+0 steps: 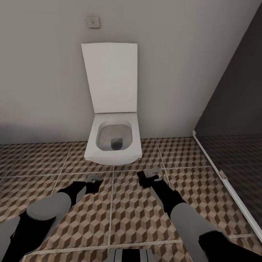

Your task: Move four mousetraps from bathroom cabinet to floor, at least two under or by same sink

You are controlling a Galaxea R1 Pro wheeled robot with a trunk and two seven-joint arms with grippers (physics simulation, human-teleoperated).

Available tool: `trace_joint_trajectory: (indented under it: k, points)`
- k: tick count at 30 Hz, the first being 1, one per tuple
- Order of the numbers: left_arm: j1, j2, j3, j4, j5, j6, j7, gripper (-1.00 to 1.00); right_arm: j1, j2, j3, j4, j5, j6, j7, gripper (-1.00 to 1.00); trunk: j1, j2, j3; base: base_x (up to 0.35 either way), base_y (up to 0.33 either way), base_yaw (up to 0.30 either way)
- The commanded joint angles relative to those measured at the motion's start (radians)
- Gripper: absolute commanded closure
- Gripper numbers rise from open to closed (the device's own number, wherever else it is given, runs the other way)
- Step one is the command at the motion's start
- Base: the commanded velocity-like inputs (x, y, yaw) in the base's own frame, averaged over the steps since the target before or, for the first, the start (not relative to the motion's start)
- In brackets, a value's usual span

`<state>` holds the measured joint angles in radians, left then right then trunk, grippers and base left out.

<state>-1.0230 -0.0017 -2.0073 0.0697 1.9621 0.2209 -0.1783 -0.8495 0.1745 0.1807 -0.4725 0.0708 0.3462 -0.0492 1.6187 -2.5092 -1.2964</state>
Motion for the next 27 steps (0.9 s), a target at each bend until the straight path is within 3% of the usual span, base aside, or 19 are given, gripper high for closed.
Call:
trace_joint_trajectory:
  k: [1, 15, 20, 27]
  points:
    - [0.0, 0.0, -0.008, 0.002, 0.011, 0.006, -0.006, 1.0, 0.0, 0.0, 0.003, -0.002, 0.004, 0.007, -0.006, 1.0, 0.0, -0.001, -0.005, 0.0, 0.0, 0.0]
    - [0.0, -0.001, -0.008, 0.002, 0.011, 0.006, -0.006, 1.0, 0.0, 0.0, 0.003, -0.002, 0.004, 0.007, -0.006, 1.0, 0.006, -0.004, -0.059, 0.0, 0.0, 0.0]
    - [0.0, -0.001, -0.008, 0.002, 0.011, 0.006, -0.006, 1.0, 0.0, 0.0, 0.003, -0.001, 0.004, 0.007, -0.007, 1.0, 0.006, -0.004, -0.059, 0.0, 0.0, 0.0]
    - [0.0, -0.001, -0.008, 0.002, 0.011, 0.006, -0.006, 1.0, 0.0, 0.0, 0.003, -0.001, 0.004, 0.007, -0.006, 1.0, 0.01, -0.005, -0.086, 0.0, 0.0, 0.0]
